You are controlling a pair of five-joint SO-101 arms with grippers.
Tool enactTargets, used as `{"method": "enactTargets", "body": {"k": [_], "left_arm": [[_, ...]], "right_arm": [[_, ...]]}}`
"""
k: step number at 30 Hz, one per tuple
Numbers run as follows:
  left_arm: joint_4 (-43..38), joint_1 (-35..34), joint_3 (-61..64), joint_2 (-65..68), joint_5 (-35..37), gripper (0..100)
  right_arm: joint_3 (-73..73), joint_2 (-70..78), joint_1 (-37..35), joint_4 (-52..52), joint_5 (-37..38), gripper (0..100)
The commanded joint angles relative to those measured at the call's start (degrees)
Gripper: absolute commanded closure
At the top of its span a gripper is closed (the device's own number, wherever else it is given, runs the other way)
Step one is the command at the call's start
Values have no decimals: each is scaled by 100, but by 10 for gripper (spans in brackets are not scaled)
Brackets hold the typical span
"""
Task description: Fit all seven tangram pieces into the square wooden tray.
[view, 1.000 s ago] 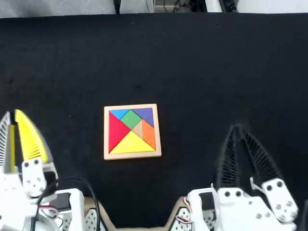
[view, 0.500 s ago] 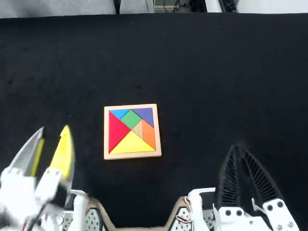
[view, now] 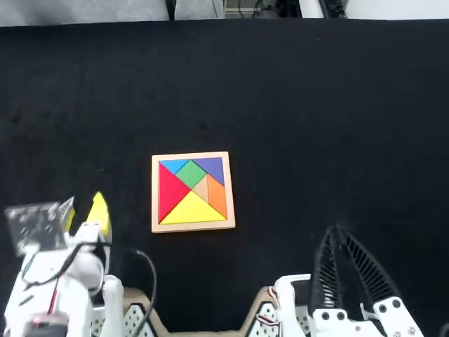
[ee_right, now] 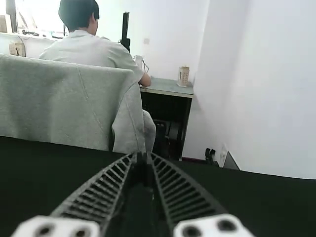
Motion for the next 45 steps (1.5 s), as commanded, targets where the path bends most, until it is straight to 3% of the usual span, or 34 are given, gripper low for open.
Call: {"method": "enactTargets", "body": {"k": [1,10,17,21,24,33,35,45], "left_arm": [[-1116,-84,1200,-26,-141,848],[-2910,-75,4127,18,-149,851],[-2743,127,4101,9,-141,851],[-2198,505,4101,9,-149,851],[-1767,611,4101,9,-176,848],[-1451,602,4101,18,-149,851],[-1125,602,4101,0,-141,851],[-1152,629,4101,18,-176,851]], "right_arm": [[725,-470,44,-273,9,986],[4154,-470,53,-1495,9,986],[6308,-470,62,-2734,9,986],[7653,-462,62,-3437,18,986],[7635,-435,123,-2866,9,986],[7635,-470,510,-1468,9,986],[7635,-470,536,-1451,9,986],[7635,-470,519,-1451,9,986]]}}
